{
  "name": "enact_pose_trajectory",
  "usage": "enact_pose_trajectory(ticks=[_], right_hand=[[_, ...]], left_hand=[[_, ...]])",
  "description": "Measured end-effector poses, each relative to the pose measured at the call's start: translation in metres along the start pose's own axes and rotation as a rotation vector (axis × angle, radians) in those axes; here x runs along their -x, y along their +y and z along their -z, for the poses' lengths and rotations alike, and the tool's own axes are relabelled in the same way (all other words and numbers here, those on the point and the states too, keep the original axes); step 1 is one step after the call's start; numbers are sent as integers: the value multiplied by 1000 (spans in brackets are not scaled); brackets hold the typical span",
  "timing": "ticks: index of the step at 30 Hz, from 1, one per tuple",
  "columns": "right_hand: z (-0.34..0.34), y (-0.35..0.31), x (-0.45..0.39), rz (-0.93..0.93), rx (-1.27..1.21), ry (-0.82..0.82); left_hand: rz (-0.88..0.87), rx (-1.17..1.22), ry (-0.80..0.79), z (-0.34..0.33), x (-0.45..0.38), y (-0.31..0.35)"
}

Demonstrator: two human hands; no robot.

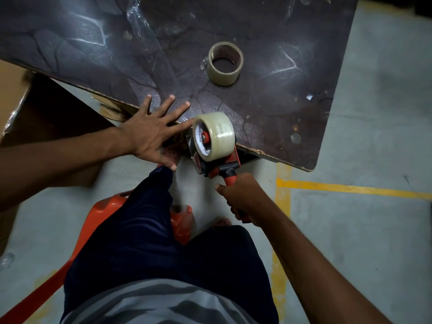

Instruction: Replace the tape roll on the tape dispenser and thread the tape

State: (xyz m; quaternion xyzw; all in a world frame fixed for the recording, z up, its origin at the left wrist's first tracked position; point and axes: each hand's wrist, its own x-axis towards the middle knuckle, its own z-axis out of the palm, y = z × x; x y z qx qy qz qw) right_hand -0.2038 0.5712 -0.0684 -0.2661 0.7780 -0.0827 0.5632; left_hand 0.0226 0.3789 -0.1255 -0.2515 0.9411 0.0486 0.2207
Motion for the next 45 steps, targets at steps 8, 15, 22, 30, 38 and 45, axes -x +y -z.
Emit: enact_pose_trajectory(ticks=[8,15,22,30,38,45], right_hand=[[-18,70,38,-191,-109,-77],[-9,42,41,-82,-508,-146],[17,26,35,12,-942,-279],[86,-27,-78,180,-1335,-96],[108,-81,-127,126,-1185,116],[107,-106,-83,41,70,823]], left_hand=[[24,9,50,-4,1,6],[10,47,47,2,-2,8],[33,73,85,0,-3,3],[206,225,184,10,-42,-29],[264,285,201,21,-63,-61],[211,306,136,46,-58,-85]])
